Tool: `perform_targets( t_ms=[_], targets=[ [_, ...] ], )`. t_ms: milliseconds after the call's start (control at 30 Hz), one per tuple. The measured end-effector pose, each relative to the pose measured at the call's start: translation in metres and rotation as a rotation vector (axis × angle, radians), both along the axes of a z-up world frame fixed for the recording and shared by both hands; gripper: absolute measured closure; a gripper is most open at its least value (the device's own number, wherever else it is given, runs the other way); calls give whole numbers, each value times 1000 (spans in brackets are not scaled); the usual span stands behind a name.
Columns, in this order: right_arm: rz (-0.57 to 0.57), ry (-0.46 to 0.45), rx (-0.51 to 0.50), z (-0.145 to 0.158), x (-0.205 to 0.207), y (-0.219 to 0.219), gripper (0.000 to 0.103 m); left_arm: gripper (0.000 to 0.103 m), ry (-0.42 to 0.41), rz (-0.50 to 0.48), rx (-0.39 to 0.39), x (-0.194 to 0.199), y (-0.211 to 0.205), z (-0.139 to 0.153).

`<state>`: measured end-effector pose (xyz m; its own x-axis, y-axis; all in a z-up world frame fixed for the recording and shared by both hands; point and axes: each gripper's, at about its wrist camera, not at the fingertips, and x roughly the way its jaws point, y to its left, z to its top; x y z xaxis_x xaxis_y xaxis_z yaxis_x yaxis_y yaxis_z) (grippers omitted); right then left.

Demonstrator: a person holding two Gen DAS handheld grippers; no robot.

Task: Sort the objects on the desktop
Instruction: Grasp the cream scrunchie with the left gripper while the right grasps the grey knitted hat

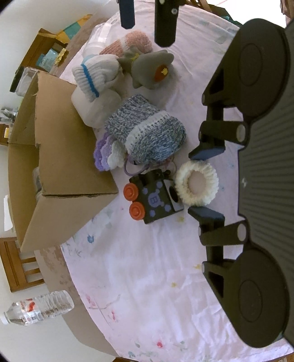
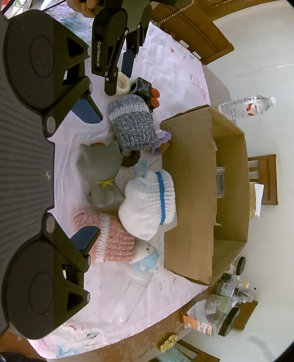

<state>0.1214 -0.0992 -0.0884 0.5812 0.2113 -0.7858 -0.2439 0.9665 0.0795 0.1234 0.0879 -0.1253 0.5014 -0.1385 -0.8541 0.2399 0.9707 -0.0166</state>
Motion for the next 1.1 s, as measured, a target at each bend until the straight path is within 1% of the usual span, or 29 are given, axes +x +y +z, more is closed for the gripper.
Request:
perform_targets(
  t_ms=[167, 233, 433, 633, 800, 867, 1000, 1100],
  targets=[
    [32, 4, -5, -3, 7, 9, 4, 65, -1, -5, -2, -1, 2, 0],
    [54, 1, 2, -2, 10, 15, 4, 65, 2, -3, -11, -2, 5, 0],
    [127, -12, 16, 0, 17, 38, 4, 65, -7, -7, -7, -2, 12, 4],
    [172, -11, 16, -6, 28, 56, 4, 65, -21, -29, -1, -3, 17, 10],
    [195, -21, 7, -14, 38, 69, 4, 66, -17, -43, -7, -2, 24, 15],
    [198, -23, 6, -18, 41, 73, 5, 67, -20, -51, 8, -1, 26, 16],
    [197, -28, -3, -25, 45, 79, 5, 67, -15, -54, 8, 0, 33, 16],
    [205, -50, -24, -28, 45, 86, 7, 67, -14, -57, 11, -1, 37, 19]
  ],
)
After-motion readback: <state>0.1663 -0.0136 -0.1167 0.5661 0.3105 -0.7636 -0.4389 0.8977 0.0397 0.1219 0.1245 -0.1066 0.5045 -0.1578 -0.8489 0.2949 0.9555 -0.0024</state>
